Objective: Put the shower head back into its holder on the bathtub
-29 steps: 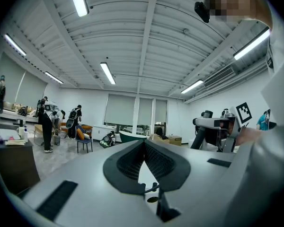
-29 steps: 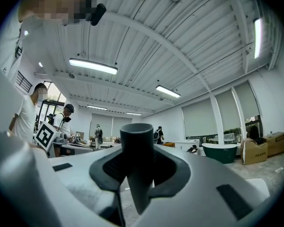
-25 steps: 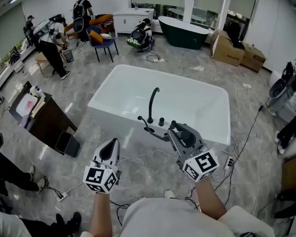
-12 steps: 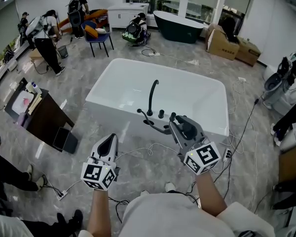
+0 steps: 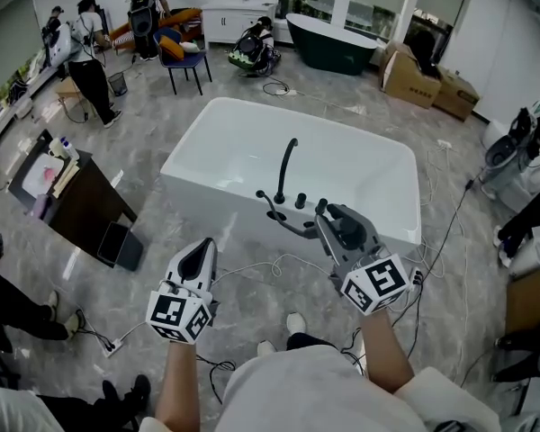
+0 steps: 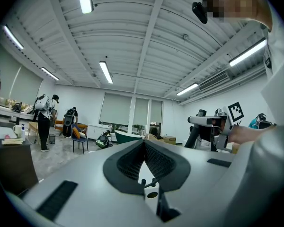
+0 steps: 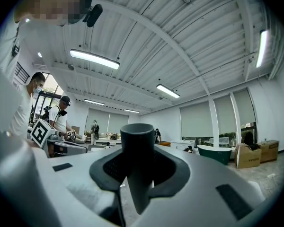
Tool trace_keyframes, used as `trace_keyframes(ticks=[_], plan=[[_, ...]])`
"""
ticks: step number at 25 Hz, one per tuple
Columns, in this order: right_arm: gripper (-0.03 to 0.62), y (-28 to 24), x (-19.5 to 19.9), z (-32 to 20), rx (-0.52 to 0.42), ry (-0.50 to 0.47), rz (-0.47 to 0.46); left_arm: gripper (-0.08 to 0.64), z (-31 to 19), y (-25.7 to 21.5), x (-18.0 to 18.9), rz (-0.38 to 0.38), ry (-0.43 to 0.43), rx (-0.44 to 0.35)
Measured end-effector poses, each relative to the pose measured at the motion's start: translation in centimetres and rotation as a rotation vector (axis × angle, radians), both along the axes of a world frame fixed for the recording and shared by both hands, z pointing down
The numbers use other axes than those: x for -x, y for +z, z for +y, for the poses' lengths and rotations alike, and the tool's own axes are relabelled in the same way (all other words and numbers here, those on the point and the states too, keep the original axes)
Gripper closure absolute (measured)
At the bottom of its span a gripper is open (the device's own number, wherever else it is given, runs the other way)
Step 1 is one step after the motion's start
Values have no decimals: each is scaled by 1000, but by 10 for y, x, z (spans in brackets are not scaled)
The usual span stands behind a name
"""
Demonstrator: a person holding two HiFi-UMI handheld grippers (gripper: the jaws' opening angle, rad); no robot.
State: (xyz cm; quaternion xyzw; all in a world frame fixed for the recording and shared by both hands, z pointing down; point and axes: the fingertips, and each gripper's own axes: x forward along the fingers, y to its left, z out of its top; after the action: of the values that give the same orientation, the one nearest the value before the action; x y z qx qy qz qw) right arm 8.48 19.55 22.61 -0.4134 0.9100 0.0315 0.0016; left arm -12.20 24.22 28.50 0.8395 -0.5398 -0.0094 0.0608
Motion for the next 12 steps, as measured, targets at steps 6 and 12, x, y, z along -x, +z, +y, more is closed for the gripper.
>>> trace_keyframes(ticks=[6, 12], plan=[[483, -5, 10, -6, -12, -23, -10, 549, -9, 2, 3, -18, 8, 2], [483, -13, 9, -23, -26, -40, -8, 549, -28, 4, -1, -25, 7, 10]])
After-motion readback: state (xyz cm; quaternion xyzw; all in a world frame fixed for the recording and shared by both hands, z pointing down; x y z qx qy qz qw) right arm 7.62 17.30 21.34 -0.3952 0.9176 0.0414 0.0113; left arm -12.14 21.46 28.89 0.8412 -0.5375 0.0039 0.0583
